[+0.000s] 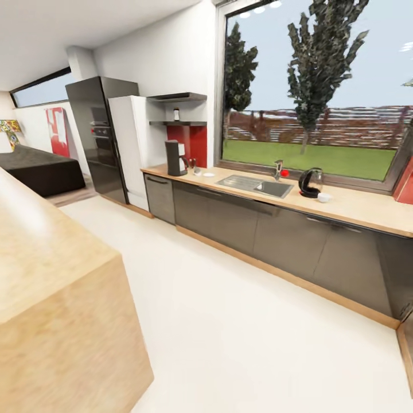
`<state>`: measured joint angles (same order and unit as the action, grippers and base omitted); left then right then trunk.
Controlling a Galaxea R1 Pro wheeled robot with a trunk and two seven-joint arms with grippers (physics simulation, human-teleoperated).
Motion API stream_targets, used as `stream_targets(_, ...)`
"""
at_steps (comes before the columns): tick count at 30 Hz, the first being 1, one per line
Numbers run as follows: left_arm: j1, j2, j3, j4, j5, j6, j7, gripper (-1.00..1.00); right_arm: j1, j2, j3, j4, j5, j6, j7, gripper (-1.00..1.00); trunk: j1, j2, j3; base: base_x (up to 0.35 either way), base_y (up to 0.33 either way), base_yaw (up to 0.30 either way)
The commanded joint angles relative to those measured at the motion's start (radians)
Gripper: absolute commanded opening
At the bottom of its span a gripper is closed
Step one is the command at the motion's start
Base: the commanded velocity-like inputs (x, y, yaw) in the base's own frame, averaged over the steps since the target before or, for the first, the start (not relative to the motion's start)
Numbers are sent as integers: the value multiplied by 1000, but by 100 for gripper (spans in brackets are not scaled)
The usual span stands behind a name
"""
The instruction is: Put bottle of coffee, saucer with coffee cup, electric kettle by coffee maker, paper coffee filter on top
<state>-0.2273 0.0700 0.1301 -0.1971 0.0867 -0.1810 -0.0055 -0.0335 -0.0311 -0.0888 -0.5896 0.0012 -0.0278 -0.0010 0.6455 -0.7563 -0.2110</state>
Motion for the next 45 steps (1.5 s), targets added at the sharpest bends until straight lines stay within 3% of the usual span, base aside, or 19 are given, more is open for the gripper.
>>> stream_targets(1, 0, 0, -1, 1, 9, -3, -1, 100, -1, 0, -1, 1, 0, -3, 0, 100, -4, 6, 2, 0, 0, -264)
stream_targets(45, -1, 5, 3, 1, 18, -3, 1, 100, -1, 3, 1, 3, 0, -3, -2, 100, -172, 314, 132, 0, 0, -265)
